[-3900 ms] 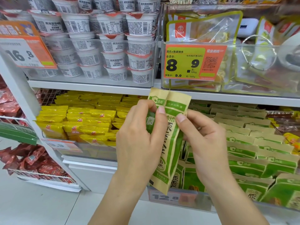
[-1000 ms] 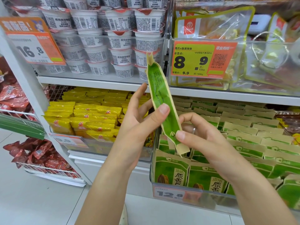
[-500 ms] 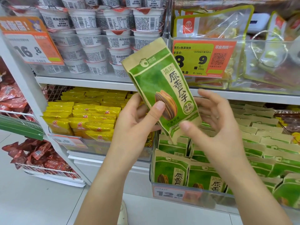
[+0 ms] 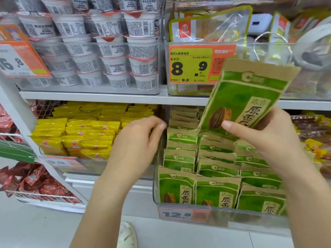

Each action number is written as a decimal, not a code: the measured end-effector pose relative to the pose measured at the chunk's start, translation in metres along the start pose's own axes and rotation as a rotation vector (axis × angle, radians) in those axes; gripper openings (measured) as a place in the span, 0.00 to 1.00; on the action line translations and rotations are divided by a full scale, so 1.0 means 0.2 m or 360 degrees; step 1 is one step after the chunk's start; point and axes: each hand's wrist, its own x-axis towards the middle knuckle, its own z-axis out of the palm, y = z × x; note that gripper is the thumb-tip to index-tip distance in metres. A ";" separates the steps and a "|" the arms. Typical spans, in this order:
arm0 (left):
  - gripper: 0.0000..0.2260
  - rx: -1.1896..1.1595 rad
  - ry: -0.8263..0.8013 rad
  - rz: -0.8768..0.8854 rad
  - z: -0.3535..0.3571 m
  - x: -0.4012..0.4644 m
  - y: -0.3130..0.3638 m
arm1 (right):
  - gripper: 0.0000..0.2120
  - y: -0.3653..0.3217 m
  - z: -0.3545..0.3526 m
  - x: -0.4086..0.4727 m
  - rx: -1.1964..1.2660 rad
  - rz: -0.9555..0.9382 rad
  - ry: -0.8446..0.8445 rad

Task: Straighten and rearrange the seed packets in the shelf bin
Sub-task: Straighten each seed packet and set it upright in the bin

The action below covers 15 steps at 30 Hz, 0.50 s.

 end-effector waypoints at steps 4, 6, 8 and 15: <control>0.09 0.0455 -0.0323 0.0119 0.10 0.03 -0.02 | 0.18 0.06 0.01 0.00 -0.0024 0.0069 0.0018; 0.09 0.0420 -0.0354 0.0195 0.13 0.05 -0.01 | 0.16 0.07 0.04 0.01 -0.0033 0.0086 0.0043; 0.10 0.0445 -0.0389 0.0227 0.16 0.07 -0.01 | 0.15 0.07 0.05 0.02 -0.0048 0.0088 0.0084; 0.08 0.0393 -0.0621 0.0162 0.14 0.07 0.01 | 0.14 0.06 0.08 0.05 0.0115 0.0135 0.0058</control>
